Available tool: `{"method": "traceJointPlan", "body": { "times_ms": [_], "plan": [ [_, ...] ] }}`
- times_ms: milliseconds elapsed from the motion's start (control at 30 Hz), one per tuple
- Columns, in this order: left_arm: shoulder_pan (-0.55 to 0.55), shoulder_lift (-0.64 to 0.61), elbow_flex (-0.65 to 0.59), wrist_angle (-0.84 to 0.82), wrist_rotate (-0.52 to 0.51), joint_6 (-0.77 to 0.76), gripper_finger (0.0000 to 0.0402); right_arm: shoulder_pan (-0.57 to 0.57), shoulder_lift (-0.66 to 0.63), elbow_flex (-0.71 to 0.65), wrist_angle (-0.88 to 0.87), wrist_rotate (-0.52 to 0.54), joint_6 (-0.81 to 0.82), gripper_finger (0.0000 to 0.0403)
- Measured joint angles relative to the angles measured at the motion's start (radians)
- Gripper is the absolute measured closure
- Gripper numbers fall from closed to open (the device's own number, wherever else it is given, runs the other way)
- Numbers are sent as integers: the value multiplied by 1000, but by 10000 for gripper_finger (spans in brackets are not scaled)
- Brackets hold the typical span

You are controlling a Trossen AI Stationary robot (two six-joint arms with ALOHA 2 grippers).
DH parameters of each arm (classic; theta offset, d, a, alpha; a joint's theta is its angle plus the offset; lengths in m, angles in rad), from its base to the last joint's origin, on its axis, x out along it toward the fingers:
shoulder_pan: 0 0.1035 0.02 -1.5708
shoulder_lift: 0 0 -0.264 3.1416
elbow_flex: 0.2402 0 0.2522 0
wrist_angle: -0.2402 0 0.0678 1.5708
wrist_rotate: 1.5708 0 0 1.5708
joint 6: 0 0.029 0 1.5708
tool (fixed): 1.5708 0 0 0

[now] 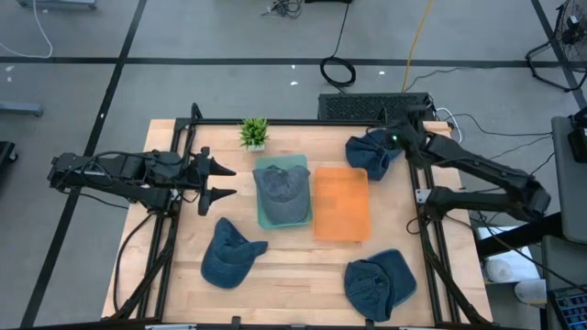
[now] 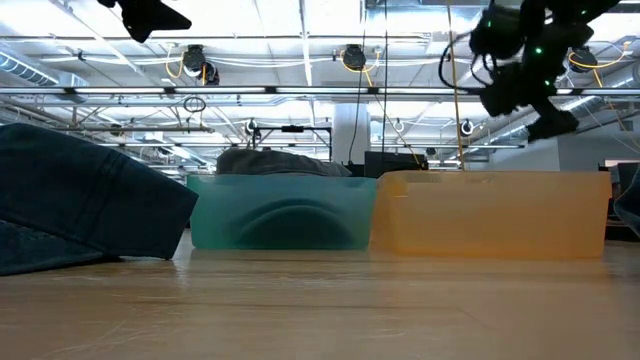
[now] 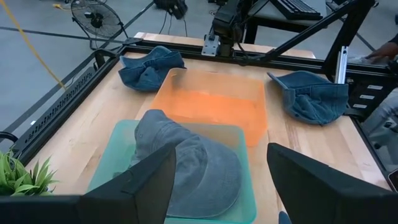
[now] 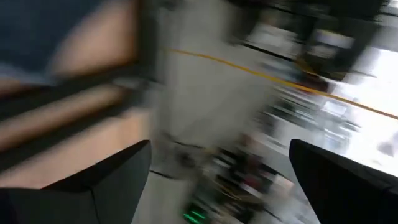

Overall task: Pick & Place hat
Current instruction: Put the top right blue cap into the orange bin

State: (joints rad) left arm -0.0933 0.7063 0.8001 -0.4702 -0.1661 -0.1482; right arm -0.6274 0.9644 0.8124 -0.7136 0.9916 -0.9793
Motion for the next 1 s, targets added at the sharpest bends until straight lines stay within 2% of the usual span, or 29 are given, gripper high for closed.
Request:
{"method": "traceJointPlan", "body": {
  "times_ms": [133,200,400,567,867,1000],
  "plan": [
    [0,0,0,0,0,0,144,-61,30,-1,-242,-301,190,34],
    [0,0,0,0,0,1,144,-68,45,-1,-334,-395,266,34],
    [0,0,0,0,0,13,144,-35,41,-1,-386,-457,336,34],
    [0,0,0,0,0,13,144,17,40,-1,-422,-602,377,35],
    [0,0,0,0,0,-7,144,110,38,-1,-397,-591,358,35],
    [0,0,0,0,0,-12,144,119,38,-1,-352,-525,383,35]
  ]
}}
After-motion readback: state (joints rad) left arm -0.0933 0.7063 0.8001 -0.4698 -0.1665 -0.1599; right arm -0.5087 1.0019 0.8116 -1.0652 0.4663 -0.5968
